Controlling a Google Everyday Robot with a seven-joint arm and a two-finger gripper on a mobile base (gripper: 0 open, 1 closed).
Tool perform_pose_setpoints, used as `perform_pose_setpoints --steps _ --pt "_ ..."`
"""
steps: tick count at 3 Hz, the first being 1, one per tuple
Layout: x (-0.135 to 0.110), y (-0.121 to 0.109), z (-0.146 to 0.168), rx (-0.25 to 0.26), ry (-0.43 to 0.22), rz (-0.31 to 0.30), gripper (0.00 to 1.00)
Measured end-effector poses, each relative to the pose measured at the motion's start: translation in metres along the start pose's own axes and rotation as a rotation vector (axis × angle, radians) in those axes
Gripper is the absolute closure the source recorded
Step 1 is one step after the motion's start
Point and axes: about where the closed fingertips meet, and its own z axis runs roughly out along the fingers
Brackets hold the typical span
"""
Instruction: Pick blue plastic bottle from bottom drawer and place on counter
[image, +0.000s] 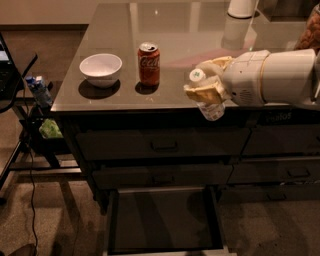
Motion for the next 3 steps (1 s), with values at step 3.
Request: perform_pose_setpoints --steps 3 --pt "-0.049 -0.036 -0.028 0.063 -0.029 -0.054 1.00"
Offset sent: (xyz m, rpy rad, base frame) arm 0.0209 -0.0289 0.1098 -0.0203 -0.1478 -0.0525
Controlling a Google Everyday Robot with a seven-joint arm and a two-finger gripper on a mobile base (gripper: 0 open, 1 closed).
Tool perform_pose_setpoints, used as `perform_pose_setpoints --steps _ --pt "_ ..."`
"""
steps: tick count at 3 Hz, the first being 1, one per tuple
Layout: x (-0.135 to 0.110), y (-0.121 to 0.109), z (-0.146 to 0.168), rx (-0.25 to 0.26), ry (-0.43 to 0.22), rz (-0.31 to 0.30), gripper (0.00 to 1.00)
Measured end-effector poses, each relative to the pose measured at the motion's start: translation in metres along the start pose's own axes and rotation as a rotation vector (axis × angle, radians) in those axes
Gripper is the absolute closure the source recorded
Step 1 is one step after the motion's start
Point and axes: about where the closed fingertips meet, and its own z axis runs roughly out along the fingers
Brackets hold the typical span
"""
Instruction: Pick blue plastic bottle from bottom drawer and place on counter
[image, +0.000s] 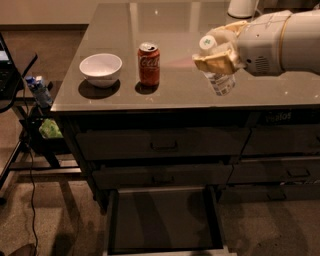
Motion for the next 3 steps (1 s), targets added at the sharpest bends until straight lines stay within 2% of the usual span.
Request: perform_pose_setpoints --steps 1,2,3 --pt "-0.002 -0.007 0.004 -0.012 -0.015 0.037 1.00" --pt "0.001 -0.028 0.019 -0.044 -0.049 0.109 1.00" --pt "0.000 -0.044 0.033 -0.087 -0.067 0.154 1.00"
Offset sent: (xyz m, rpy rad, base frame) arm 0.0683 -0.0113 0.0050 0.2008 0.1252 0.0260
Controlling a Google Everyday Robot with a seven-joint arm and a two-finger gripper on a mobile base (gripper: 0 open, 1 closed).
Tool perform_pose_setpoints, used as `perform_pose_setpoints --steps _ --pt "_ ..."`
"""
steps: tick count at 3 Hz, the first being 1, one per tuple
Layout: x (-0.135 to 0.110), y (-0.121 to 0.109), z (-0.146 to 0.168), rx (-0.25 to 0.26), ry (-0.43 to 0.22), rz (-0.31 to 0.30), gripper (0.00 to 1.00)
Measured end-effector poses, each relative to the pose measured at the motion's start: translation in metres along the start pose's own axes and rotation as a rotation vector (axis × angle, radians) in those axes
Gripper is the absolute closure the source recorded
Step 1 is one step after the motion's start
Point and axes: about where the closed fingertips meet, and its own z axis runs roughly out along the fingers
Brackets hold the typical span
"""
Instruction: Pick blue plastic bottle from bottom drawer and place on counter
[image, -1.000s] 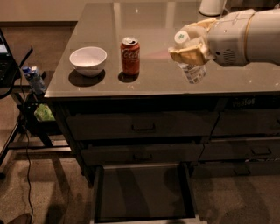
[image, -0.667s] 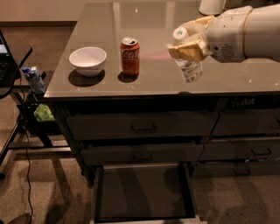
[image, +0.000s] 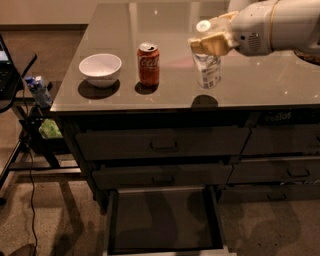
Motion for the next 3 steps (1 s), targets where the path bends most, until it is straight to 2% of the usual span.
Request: perform_pose_setpoints --steps 3 --pt "-0.008 -0.026 0.036 -0.148 0.032 0.105 1.00"
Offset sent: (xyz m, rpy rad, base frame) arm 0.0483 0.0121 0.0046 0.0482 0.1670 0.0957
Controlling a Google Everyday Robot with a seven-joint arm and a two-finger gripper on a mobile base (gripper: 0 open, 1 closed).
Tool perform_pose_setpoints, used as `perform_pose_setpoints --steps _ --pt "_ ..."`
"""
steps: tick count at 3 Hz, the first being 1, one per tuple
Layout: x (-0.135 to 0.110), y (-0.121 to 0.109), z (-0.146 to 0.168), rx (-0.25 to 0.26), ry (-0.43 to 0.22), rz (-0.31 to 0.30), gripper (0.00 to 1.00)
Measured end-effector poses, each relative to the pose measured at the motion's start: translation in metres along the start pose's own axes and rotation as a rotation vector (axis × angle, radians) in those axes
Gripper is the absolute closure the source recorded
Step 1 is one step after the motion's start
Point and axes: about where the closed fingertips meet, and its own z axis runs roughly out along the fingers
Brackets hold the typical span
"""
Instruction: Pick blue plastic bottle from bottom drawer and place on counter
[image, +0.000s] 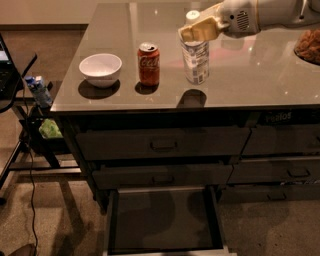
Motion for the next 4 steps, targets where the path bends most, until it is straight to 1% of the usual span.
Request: perform_pose_setpoints --steps 1,3,4 --pt "0.004 -0.006 0.006 -0.033 0.011 0.029 1.00" --pt "0.023 -0.017 0.014 -0.063 0.012 0.074 1.00" --pt "0.037 -0.023 0.017 -0.075 0.011 0.102 1.00"
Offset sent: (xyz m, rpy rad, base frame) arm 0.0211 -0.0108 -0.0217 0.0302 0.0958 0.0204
